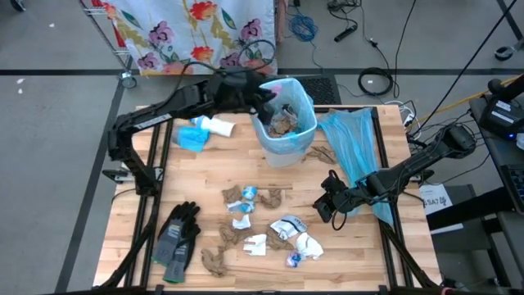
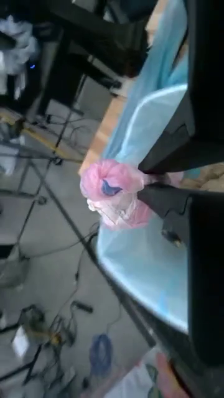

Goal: Place trash/remove bag and relplace
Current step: Put the pink trashbag into the trash bin, then put the brown paper into the trash bin

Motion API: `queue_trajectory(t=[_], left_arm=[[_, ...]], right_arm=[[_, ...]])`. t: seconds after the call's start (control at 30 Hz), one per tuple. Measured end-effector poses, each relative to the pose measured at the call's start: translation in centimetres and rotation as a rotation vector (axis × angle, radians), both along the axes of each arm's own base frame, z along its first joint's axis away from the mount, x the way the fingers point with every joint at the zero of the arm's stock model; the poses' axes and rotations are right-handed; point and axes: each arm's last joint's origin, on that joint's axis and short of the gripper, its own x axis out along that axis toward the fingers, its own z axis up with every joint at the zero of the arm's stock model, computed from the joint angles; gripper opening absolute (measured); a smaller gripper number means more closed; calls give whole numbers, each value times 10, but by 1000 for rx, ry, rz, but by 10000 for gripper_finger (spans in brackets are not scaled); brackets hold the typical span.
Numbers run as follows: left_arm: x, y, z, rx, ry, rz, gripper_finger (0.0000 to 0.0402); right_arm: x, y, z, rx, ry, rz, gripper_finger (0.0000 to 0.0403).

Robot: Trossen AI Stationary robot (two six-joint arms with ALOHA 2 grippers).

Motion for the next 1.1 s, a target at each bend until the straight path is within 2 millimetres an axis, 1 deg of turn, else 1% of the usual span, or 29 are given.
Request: queue_trajectory(t=[0.13, 0.33, 0.4, 0.5, 0.6, 0.73, 0.8, 0.9, 0.97, 1.03, 1.1], left_arm=[[11, 9, -13, -30, 18, -36, 99], [12, 15, -15, -35, 19, -33, 178], [11, 15, -15, -38, 26, -33, 193], [-1, 10, -12, -57, 68, -33, 201], [-20, 0, -7, -104, 134, -30, 203], [-38, -20, -4, -145, 222, -79, 203], [-44, -33, -6, -221, 267, -118, 203], [-50, -53, -12, -303, 367, -161, 203], [-54, -66, -18, -319, 453, -190, 203], [-57, -79, -25, -339, 529, -178, 203], [-55, -93, -35, -315, 572, -190, 203]], right_arm=[[0, 0, 0, 1, 0, 0, 68], [0, 0, 0, 1, -1, 0, 68], [0, 0, 0, 0, -2, 0, 68], [0, 0, 0, -15, -7, -7, 68], [0, -1, 0, -17, -7, -8, 68], [0, -1, 0, -17, -8, -8, 68], [0, 0, 0, -6, -10, -18, 68], [1, 0, 1, -15, -19, -2, 68], [3, 1, 3, -44, -47, 39, 68], [7, 2, 7, -79, -100, 93, 69], [10, 4, 11, -117, -157, 145, 72]])
